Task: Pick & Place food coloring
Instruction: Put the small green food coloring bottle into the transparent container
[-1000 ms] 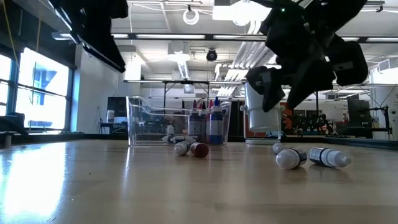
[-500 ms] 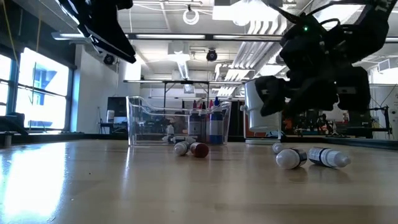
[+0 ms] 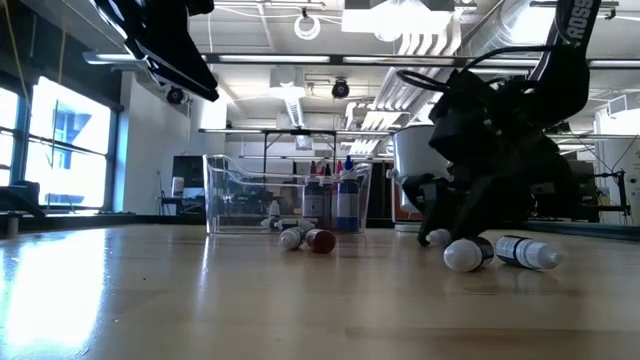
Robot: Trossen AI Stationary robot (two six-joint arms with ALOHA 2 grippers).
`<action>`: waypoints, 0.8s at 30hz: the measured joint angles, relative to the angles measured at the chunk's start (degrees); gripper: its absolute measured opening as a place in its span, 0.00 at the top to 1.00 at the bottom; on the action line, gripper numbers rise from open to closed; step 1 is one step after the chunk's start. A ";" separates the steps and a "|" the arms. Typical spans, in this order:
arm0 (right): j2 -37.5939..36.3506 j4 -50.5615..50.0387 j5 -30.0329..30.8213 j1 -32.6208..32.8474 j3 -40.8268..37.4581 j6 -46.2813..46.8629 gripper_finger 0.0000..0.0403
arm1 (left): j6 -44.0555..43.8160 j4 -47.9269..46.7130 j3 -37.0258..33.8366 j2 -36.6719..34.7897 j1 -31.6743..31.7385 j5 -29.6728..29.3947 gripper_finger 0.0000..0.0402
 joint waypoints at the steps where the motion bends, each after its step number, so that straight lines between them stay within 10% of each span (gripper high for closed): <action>1: 0.71 0.66 -0.22 -0.20 0.00 -0.01 0.51 | 0.00 -0.03 0.00 0.01 0.00 0.22 0.58; 18: 3.11 14.33 0.81 -0.75 -0.33 12.19 0.86 | -0.44 -0.02 0.00 0.02 0.00 0.49 0.58; 24: 1.67 18.64 15.81 0.90 2.44 16.91 0.84 | -0.44 0.18 0.01 0.02 0.00 0.14 0.58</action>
